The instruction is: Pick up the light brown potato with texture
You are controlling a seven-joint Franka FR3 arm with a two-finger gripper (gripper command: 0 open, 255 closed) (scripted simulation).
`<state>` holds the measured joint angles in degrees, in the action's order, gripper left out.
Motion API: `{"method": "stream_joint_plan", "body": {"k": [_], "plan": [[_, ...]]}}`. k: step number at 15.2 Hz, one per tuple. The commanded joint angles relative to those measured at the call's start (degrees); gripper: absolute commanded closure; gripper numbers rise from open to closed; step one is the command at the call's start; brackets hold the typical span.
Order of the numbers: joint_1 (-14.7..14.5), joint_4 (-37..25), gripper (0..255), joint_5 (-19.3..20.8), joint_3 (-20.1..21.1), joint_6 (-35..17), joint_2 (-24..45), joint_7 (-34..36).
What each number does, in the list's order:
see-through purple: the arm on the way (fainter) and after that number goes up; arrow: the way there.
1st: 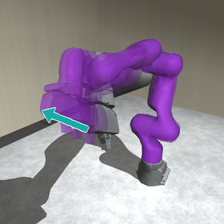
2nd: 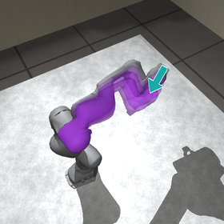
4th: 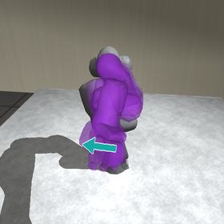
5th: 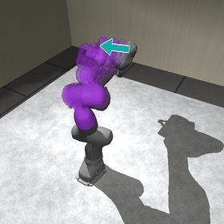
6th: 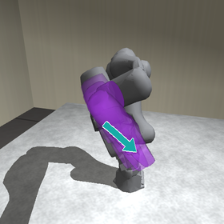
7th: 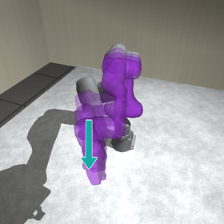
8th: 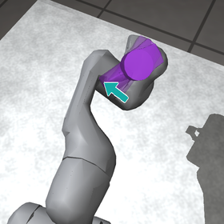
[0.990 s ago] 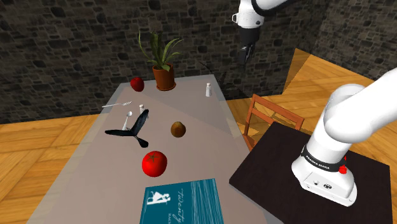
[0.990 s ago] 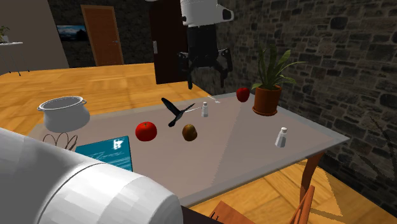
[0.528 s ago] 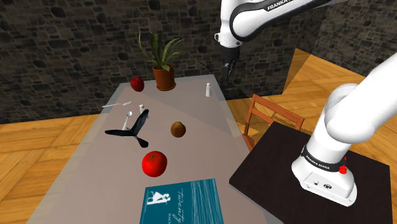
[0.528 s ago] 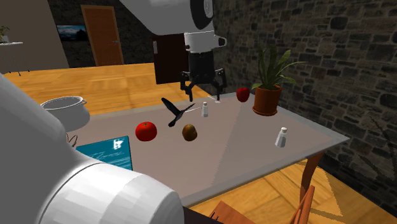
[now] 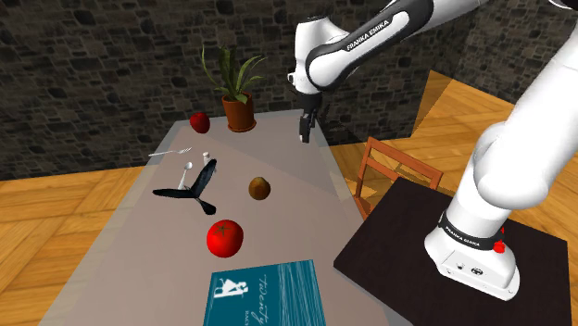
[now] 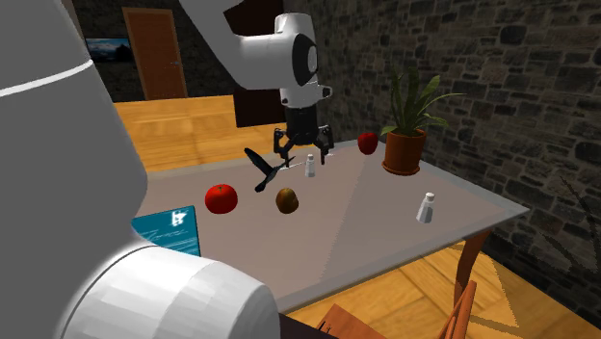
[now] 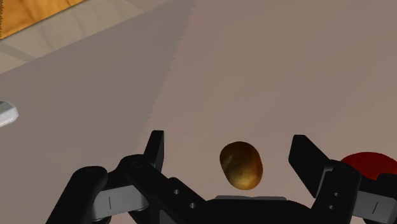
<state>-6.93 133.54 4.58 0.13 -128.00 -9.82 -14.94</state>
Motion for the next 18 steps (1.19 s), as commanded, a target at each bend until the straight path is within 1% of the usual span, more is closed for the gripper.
{"method": "stream_joint_plan", "body": {"k": [1, 6, 10, 18], "plan": [[-0.6, -2.1, 0, -0.2, 0.5, -2.9, 4.6, -0.3], [-1.8, -7.3, 0, -0.3, 1.7, -8.3, 14.7, -1.7], [-2.8, -12.6, 0, 0.0, 2.6, -11.6, 22.7, -2.6], [-5.0, -26.1, 0, 1.3, 4.3, -15.3, 38.9, -4.3]]}}
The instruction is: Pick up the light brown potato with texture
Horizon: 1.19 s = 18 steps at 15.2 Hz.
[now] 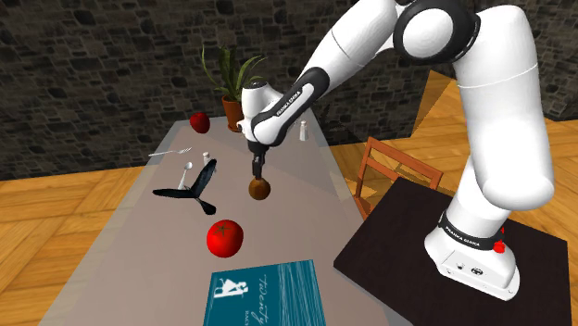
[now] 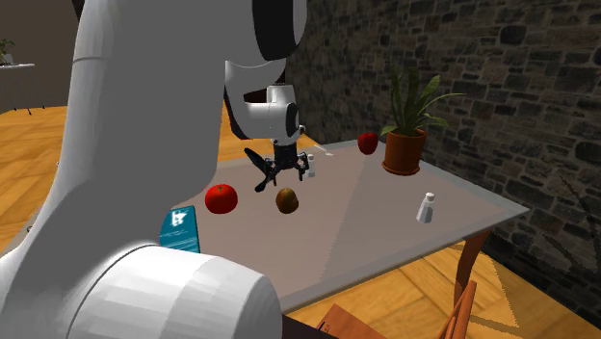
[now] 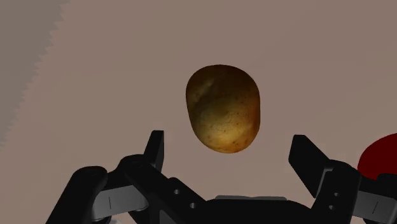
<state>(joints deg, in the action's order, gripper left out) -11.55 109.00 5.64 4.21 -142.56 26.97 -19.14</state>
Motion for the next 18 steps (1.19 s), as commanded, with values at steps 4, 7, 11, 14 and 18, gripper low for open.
{"method": "stream_joint_plan", "body": {"k": [4, 7, 11, 14, 18], "plan": [[-0.6, -1.6, 0, 0.5, 0.0, -2.4, 3.9, 0.1], [-0.7, -1.7, 0, 0.8, -0.2, -4.0, 5.6, 0.3], [-0.9, -1.8, 255, 0.9, -0.3, -4.7, 6.4, 0.5], [-0.9, -1.9, 255, 0.9, -0.3, -4.7, 6.5, 0.5], [-0.9, -2.0, 255, 0.9, -0.3, -4.7, 6.6, 0.5]]}}
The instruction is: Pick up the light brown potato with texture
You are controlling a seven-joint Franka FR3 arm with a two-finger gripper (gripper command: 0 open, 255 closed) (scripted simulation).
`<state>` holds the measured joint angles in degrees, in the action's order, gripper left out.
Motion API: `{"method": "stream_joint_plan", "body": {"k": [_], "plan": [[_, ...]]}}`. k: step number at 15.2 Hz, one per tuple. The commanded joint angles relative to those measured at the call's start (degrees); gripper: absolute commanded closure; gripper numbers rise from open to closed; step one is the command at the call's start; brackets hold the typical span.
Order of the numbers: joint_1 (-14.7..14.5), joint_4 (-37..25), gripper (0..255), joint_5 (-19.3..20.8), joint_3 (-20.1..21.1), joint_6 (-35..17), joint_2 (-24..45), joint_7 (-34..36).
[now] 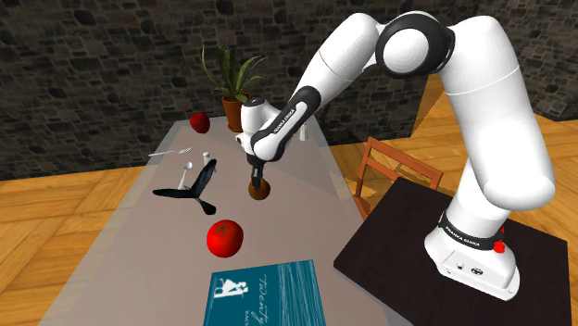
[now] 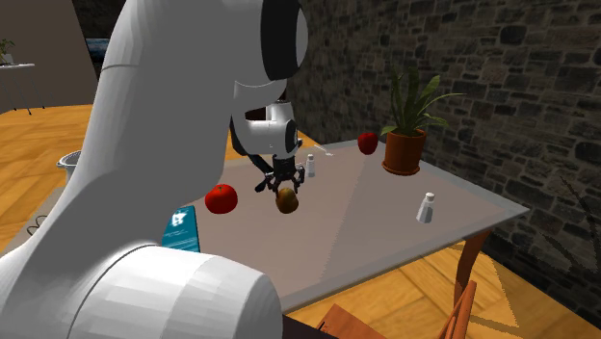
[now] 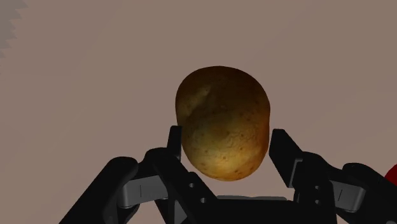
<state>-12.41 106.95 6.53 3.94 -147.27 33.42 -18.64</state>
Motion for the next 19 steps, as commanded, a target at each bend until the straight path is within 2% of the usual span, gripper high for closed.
{"method": "stream_joint_plan", "body": {"k": [1, 19], "plan": [[0.0, 0.0, 255, 0.0, 0.0, 0.0, 0.1, 0.0], [0.7, -0.2, 255, -1.2, 0.9, 8.4, -8.0, -1.1]]}}
